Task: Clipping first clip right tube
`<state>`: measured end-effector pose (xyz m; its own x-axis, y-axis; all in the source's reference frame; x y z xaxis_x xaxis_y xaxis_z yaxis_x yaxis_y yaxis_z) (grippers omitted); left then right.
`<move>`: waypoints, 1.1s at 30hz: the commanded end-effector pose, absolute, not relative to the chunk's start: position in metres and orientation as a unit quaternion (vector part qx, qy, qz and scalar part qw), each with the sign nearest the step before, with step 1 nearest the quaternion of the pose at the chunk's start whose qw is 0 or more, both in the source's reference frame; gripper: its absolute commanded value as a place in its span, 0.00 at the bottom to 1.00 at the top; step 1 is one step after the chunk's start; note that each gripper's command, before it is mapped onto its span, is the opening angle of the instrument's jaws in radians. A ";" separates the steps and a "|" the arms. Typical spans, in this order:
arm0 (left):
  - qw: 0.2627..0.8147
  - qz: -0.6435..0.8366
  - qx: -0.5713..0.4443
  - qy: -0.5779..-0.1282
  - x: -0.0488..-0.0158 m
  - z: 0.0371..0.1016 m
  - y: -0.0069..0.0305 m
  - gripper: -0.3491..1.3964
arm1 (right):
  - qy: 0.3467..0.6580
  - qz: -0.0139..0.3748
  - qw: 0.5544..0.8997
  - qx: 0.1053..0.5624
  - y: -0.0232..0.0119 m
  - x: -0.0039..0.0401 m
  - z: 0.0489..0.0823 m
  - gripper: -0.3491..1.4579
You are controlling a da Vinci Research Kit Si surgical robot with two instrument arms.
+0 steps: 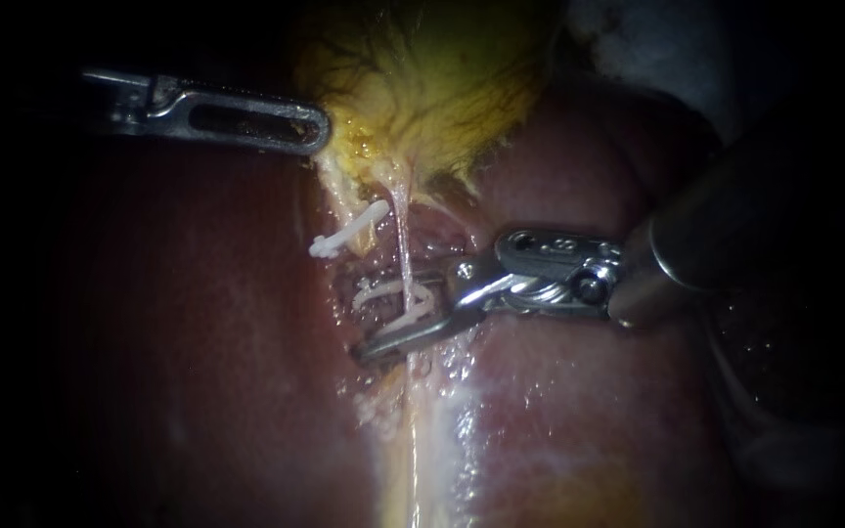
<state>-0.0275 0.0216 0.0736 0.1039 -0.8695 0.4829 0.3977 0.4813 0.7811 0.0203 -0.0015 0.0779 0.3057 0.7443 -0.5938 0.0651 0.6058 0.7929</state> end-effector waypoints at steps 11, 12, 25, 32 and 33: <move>0.704 -0.451 0.235 -0.495 -0.0278 0.0738 0.0213 0.00 | 0.599 0.172 0.617 0.481 -0.0048 0.0210 0.0763 0.49; 0.704 -0.451 0.235 -0.495 -0.0277 0.0738 0.0213 0.00 | 0.602 0.168 0.611 0.485 -0.0050 0.0211 0.0761 0.49; 0.704 -0.451 0.235 -0.495 -0.0277 0.0738 0.0214 0.00 | 0.602 0.162 0.602 0.498 -0.0057 0.0217 0.0754 0.34; 0.704 -0.451 0.235 -0.495 -0.0277 0.0739 0.0214 0.00 | 0.604 0.170 0.603 0.492 -0.0055 0.0216 0.0757 0.10; 0.704 -0.451 0.235 -0.495 -0.0277 0.0739 0.0215 0.00 | 0.601 0.173 0.603 0.496 -0.0054 0.0216 0.0757 0.04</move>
<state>-0.0277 0.0215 0.0738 0.1016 -0.8683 0.4856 0.4032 0.4821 0.7778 0.0216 -0.0054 0.0758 0.2159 0.8073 -0.5492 0.3799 0.4487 0.8089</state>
